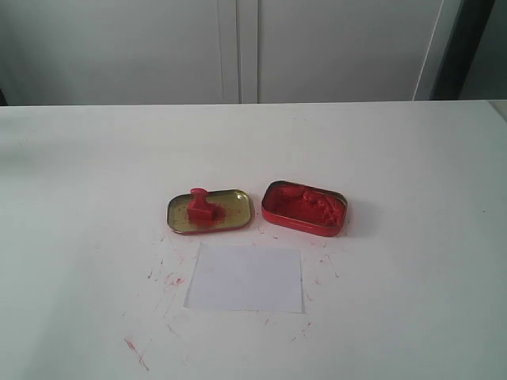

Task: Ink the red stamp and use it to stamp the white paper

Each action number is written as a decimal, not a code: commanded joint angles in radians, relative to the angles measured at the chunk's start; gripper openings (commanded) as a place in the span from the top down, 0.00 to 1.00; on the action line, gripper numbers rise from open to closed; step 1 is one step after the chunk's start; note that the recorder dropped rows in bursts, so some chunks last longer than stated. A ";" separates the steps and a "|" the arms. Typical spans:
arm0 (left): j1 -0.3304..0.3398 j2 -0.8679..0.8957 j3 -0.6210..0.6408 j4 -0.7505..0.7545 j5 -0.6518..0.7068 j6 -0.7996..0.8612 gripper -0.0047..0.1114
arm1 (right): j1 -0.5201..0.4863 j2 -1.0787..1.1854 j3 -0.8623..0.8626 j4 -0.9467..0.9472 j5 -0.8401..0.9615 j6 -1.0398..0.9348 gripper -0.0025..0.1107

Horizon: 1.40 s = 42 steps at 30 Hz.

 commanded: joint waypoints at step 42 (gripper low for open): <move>-0.112 1.345 -1.012 -0.243 0.809 0.368 0.96 | 0.003 -0.004 0.004 -0.002 -0.009 0.006 0.98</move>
